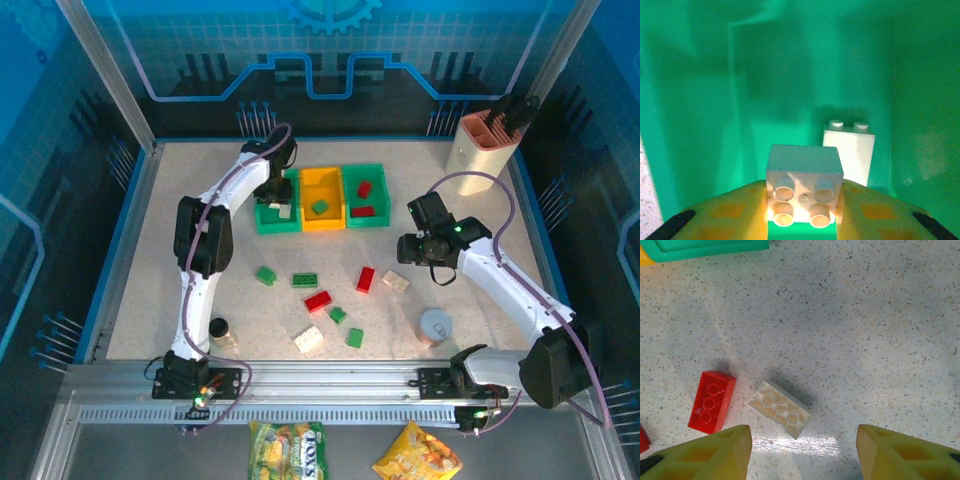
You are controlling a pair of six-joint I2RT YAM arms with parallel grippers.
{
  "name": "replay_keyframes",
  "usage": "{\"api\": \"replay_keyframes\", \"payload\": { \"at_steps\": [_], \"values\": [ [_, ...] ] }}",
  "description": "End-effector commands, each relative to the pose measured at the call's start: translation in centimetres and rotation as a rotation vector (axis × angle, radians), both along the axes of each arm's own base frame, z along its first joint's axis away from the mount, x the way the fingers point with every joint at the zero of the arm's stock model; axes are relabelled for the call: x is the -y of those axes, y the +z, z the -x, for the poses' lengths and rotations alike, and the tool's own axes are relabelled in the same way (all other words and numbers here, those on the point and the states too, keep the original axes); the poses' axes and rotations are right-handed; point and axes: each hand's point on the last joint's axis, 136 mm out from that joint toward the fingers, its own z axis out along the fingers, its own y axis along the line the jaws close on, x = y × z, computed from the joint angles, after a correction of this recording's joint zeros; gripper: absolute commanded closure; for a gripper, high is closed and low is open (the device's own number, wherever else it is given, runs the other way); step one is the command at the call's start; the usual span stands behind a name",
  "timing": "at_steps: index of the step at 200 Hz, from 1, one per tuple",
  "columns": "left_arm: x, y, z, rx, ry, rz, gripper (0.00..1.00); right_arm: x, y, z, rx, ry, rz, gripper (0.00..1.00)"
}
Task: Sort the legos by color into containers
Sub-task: Place the lego in the container.
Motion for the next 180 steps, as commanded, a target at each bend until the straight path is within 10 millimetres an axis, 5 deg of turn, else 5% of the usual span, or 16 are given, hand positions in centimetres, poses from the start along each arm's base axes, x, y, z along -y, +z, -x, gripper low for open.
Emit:
{"api": "replay_keyframes", "payload": {
  "at_steps": [1,62,180],
  "values": [
    [-0.6,-1.0,-0.1,-0.033,-0.002,-0.011,0.65,0.8,0.3,0.6,-0.003,-0.014,0.015,0.42],
    [-0.5,-1.2,0.0,-0.034,0.001,-0.003,0.59,0.8,0.4,0.6,-0.002,-0.012,0.01,0.42],
    [-0.1,4.1,1.1,0.054,0.01,0.054,0.54,0.4,0.6,0.5,0.005,-0.009,-0.013,0.42]
  ]
}}
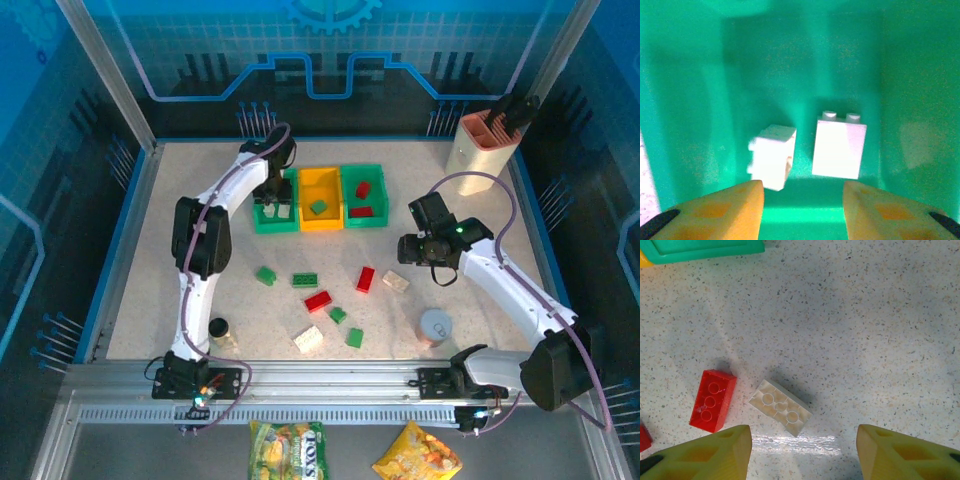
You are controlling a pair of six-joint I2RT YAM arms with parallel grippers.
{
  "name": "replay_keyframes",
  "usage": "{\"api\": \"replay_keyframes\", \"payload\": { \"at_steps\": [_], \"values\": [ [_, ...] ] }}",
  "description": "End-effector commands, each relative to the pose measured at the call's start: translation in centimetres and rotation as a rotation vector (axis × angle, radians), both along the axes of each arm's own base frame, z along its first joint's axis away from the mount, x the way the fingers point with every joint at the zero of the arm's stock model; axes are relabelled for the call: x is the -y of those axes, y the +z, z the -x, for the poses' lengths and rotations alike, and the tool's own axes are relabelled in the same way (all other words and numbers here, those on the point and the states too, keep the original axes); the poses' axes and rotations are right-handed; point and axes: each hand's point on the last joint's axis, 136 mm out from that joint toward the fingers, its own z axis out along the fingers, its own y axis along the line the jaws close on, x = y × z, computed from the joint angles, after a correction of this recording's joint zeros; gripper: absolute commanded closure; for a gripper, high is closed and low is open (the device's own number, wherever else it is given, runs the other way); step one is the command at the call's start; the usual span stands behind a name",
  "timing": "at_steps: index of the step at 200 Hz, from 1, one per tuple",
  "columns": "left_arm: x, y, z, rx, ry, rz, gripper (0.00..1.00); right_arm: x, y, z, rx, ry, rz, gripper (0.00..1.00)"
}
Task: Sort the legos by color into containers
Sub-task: Place the lego in the container.
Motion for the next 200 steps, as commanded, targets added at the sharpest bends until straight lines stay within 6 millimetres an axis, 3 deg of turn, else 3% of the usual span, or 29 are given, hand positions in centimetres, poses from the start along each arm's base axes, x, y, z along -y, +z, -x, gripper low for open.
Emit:
{"api": "replay_keyframes", "payload": {
  "at_steps": [1,83,122,200],
  "values": [
    [-0.3,2.8,0.7,0.036,0.013,0.034,0.54,0.3,0.3,0.3,0.0,-0.009,-0.01,0.42],
    [0.0,5.1,4.0,0.064,-0.001,0.118,0.55,-0.9,-0.6,0.0,-0.024,0.006,-0.043,0.42],
    [-1.0,5.7,6.5,0.058,-0.008,0.132,0.55,-1.8,-1.3,-0.2,-0.048,0.012,-0.047,0.42],
    [-3.9,7.1,11.3,0.047,0.01,0.199,0.55,-5.9,-3.3,-0.5,-0.118,-0.023,-0.099,0.43]
  ]
}}
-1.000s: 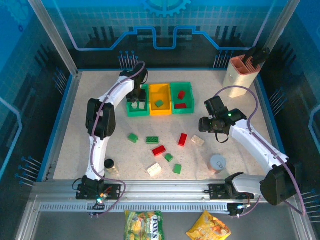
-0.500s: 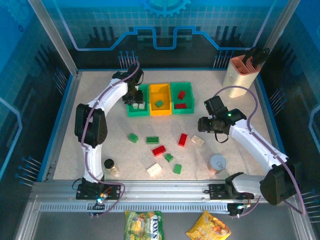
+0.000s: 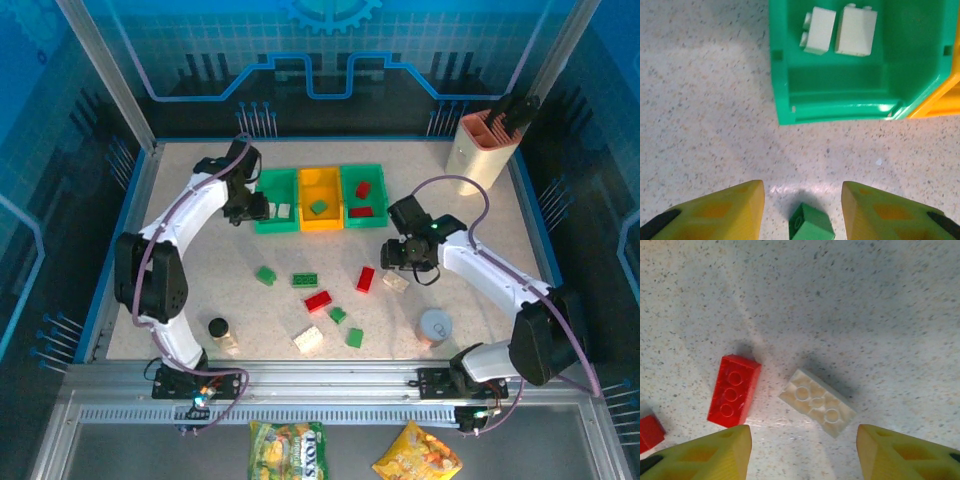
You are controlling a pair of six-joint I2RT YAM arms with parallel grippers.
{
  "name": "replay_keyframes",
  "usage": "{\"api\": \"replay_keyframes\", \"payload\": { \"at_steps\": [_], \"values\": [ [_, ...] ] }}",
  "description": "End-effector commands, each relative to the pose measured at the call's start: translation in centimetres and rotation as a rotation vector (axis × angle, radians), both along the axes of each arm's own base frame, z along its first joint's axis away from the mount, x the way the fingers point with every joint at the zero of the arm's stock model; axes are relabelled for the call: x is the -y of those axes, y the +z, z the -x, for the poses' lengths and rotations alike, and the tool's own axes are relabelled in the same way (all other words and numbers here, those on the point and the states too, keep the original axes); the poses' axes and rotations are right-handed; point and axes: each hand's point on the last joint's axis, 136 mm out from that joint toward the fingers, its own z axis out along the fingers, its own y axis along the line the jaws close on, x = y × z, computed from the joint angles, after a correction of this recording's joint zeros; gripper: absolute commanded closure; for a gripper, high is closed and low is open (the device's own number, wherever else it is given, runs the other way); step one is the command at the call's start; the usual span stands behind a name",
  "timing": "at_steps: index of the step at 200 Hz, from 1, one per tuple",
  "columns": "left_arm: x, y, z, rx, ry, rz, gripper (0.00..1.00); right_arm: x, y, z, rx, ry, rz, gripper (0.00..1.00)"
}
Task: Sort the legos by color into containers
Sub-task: Place the lego in the container.
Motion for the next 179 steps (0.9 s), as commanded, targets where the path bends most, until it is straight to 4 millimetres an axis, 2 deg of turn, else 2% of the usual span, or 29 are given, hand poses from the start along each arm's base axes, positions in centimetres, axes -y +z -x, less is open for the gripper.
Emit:
{"api": "replay_keyframes", "payload": {
  "at_steps": [1,57,79,114,158,179],
  "values": [
    [-0.6,1.4,1.4,0.017,-0.017,0.047,0.55,-1.8,0.5,-0.6,0.001,-0.054,-0.053,0.43],
    [-3.2,3.2,3.8,0.036,-0.036,0.007,0.54,-3.5,-2.1,-0.1,-0.062,-0.211,-0.049,0.43],
    [-4.3,3.2,3.8,0.072,-0.03,-0.021,0.54,-4.4,-2.7,0.1,-0.072,-0.238,-0.032,0.43],
    [-2.9,1.9,2.9,0.124,-0.038,0.082,0.54,-5.5,-3.7,0.3,-0.101,-0.263,0.003,0.42],
    [-3.2,0.5,2.8,0.142,-0.065,0.057,0.54,-7.1,-5.1,0.4,-0.142,-0.251,0.02,0.41],
    [-2.7,0.2,2.6,0.148,-0.075,0.088,0.54,-8.0,-5.9,0.4,-0.169,-0.233,0.014,0.41]
  ]
}}
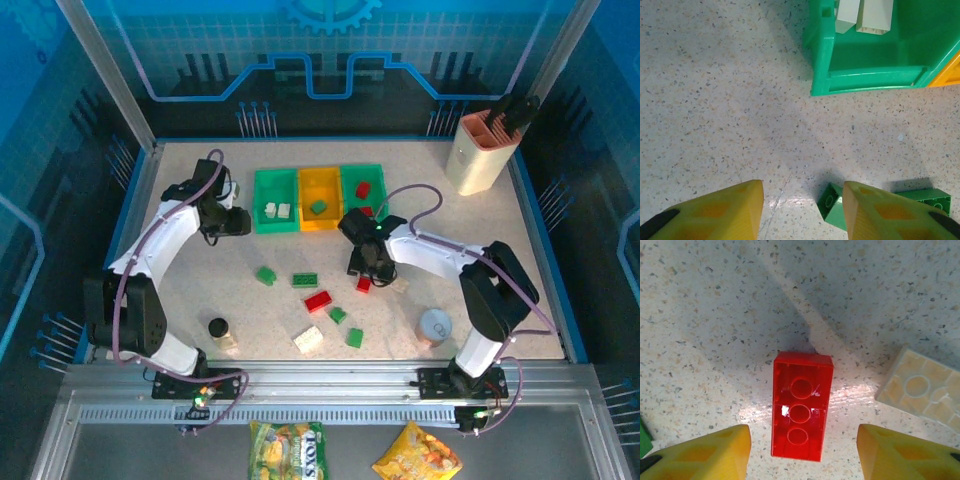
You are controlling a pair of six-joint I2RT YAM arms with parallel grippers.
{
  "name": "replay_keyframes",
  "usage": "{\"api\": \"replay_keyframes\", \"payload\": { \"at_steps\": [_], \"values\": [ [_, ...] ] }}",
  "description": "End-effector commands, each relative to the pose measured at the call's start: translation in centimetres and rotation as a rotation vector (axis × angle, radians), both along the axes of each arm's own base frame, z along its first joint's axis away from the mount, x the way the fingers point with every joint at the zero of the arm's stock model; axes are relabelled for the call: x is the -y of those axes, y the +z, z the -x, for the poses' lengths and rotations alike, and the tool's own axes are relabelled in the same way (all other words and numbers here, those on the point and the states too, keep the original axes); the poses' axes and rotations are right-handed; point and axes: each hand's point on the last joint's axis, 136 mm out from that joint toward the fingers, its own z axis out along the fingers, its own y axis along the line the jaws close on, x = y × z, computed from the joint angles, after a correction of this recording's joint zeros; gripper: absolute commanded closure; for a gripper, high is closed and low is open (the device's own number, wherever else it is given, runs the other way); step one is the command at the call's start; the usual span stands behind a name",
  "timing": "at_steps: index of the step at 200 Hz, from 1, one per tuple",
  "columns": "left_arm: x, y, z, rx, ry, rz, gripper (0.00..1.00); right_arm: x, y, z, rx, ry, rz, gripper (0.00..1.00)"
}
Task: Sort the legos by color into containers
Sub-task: Place the lego in the container, then pick up the lego from the center of the table.
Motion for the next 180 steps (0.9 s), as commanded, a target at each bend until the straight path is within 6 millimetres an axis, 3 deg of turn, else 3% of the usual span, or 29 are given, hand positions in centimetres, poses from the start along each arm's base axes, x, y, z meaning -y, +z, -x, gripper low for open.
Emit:
{"api": "replay_keyframes", "payload": {
  "at_steps": [1,107,180],
  "values": [
    [0.6,0.3,-0.7,0.049,-0.037,0.039,0.54,-1.1,-0.5,0.2,-0.03,-0.006,-0.001,0.41],
    [1.3,-0.9,-0.8,-0.008,-0.048,0.093,0.52,-0.3,-3.2,0.5,-0.074,-0.013,0.076,0.51],
    [1.3,-0.8,-0.8,-0.006,-0.052,0.092,0.52,-0.3,-3.1,0.1,-0.071,-0.001,0.087,0.65]
  ]
}}
